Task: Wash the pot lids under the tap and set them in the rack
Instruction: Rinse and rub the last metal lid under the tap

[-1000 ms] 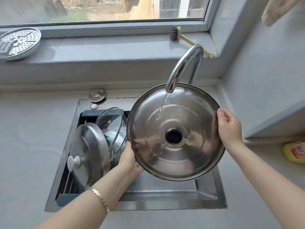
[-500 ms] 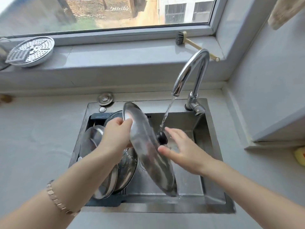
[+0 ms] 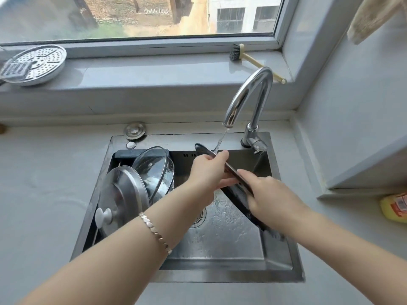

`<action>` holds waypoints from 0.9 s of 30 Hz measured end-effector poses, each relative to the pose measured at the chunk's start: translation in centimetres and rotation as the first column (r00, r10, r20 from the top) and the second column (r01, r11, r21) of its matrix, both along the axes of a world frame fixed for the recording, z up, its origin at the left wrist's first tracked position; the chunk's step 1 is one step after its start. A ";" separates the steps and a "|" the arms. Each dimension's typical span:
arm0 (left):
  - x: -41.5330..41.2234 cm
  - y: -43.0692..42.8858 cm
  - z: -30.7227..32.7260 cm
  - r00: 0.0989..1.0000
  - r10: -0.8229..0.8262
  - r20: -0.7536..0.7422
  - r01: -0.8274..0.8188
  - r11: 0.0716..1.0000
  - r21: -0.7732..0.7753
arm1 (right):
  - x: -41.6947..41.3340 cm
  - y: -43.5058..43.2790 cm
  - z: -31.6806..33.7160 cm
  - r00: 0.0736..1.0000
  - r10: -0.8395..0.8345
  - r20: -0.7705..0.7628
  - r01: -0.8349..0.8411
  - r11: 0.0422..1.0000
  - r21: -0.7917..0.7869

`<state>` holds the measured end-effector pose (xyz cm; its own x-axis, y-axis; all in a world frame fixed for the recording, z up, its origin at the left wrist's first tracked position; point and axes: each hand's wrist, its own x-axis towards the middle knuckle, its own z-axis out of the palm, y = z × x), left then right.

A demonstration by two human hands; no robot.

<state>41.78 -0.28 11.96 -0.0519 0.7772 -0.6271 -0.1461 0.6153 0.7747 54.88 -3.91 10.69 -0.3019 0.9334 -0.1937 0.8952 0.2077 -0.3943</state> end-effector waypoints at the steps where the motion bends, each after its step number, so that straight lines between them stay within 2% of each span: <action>1: 0.1 0.2 -0.4 1.000 -0.022 0.011 0.022 1.000 0.008 | 0.8 0.4 0.1 0.997 -0.066 -0.040 0.066 0.998 0.008; 3: -0.2 0.3 -1.8 0.996 -0.084 -0.017 0.084 0.996 -0.042 | 2.6 1.5 0.3 0.973 -0.191 -0.129 0.197 0.980 0.039; 5: -1.2 -0.3 -3.7 0.981 -0.159 -0.110 0.141 0.977 -0.158 | 4.8 2.5 0.6 0.944 -0.280 -0.174 0.289 0.957 0.033; 7: -2.6 -1.4 -5.9 0.956 -0.204 -0.210 0.142 0.951 -0.276 | 6.9 3.1 0.8 0.909 -0.364 -0.205 0.372 0.928 -0.003; 9: -3.7 -2.6 -7.7 0.951 -0.210 -0.228 0.117 0.924 -0.365 | 8.7 3.6 0.7 0.837 -0.473 -0.275 0.470 0.879 -0.080; 10: -4.0 -3.1 -8.2 0.960 -0.194 -0.200 0.102 0.913 -0.394 | 9.4 3.9 0.5 0.759 -0.543 -0.359 0.530 0.836 -0.143; 12: -4.6 -3.7 -8.8 0.989 -0.127 -0.081 0.082 0.904 -0.420 | 10.6 4.4 -0.5 0.510 -0.695 -0.507 0.596 0.710 -0.375; 13: -4.9 -3.7 -8.9 0.996 -0.083 0.016 0.082 0.908 -0.410 | 10.9 4.6 -1.3 0.396 -0.763 -0.511 0.584 0.638 -0.502; 15: -5.4 -3.4 -8.7 0.982 0.039 0.185 0.030 0.935 -0.355 | 11.1 4.5 -3.3 0.308 -0.842 -0.444 0.517 0.540 -0.665; 17: -5.8 -2.8 -8.0 0.966 0.167 0.200 -0.100 0.947 -0.307 | 10.0 4.0 -5.0 0.285 -0.859 -0.426 0.502 0.512 -0.697; 18: -6.0 -2.5 -7.7 0.960 0.221 0.171 -0.166 0.944 -0.284 | 9.0 3.6 -5.7 0.308 -0.844 -0.439 0.533 0.536 -0.655; 19: -6.1 -2.4 -7.3 0.957 0.264 0.121 -0.225 0.938 -0.262 | 7.8 3.3 -6.4 0.400 -0.817 -0.415 0.603 0.576 -0.552; 20: -6.2 -2.5 -6.8 0.956 0.288 0.057 -0.268 0.935 -0.231 | 6.7 3.0 -7.3 0.555 -0.766 -0.323 0.667 0.642 -0.377; 21: -6.4 -2.6 -6.4 0.952 0.307 -0.010 -0.304 0.935 -0.184 | 5.6 2.8 -8.2 0.723 -0.671 -0.165 0.646 0.741 -0.182; 22: -6.5 -2.8 -6.0 0.945 0.321 -0.059 -0.326 0.936 -0.131 | 4.2 2.6 -8.8 0.831 -0.555 -0.017 0.555 0.831 -0.039; 23: -6.4 -3.0 -5.5 0.938 0.336 -0.084 -0.342 0.936 -0.084 | 2.8 2.5 -9.4 0.891 -0.448 0.077 0.448 0.894 0.020; 24: -6.2 -3.2 -5.1 0.932 0.349 -0.094 -0.354 0.934 -0.043 | 1.1 2.7 -9.8 0.926 -0.364 0.098 0.364 0.931 0.023; 27: -5.4 -3.3 -4.1 0.923 0.369 -0.110 -0.366 0.929 0.050 | -4.6 3.4 -9.6 0.994 -0.106 -0.030 0.105 0.994 -0.026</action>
